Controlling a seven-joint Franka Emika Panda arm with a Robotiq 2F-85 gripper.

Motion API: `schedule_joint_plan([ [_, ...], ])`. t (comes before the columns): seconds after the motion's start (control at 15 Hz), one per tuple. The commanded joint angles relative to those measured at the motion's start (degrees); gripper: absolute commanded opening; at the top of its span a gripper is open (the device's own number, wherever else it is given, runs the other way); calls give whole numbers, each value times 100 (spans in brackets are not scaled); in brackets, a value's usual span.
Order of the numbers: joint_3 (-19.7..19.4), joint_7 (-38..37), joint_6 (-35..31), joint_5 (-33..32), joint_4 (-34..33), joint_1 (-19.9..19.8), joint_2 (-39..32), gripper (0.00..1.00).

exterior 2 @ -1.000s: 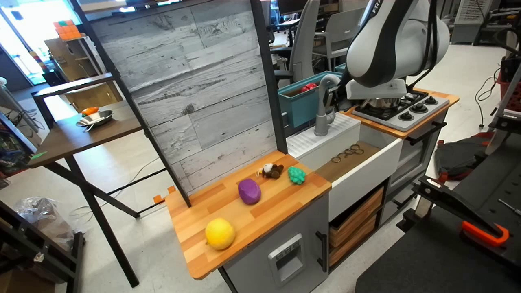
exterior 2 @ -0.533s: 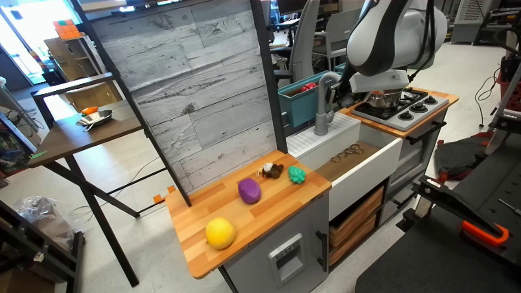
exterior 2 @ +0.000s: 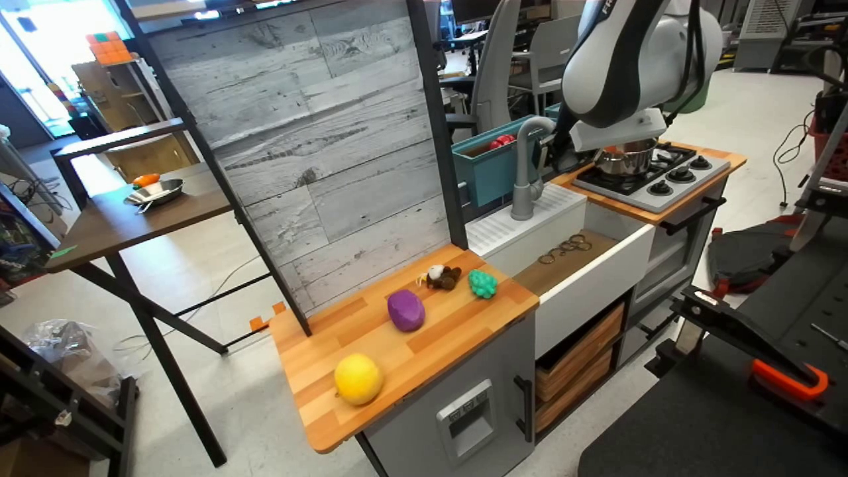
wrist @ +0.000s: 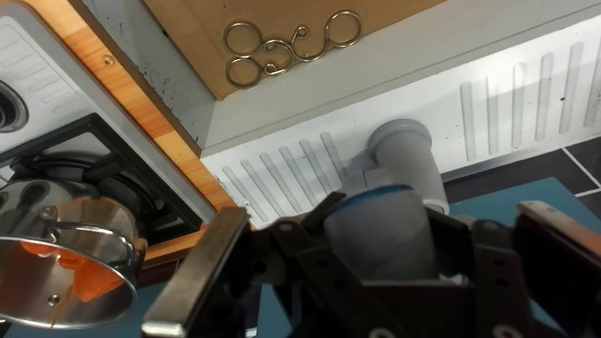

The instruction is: Turn the faucet to the right

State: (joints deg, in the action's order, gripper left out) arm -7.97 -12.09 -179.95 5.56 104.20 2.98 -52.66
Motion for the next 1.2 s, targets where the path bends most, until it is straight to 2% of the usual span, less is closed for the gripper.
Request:
schedule_joint_plan([
  [0.0,-1017,40,152,-36,41,248,-49,6],
  [0.67,-1892,-481,33,113,-169,1107,-526,6],
  [0.93,-2053,-683,-613,316,-230,1258,-756,6],
  [1.13,-2069,-619,-1125,585,-372,1192,-1019,6],
])
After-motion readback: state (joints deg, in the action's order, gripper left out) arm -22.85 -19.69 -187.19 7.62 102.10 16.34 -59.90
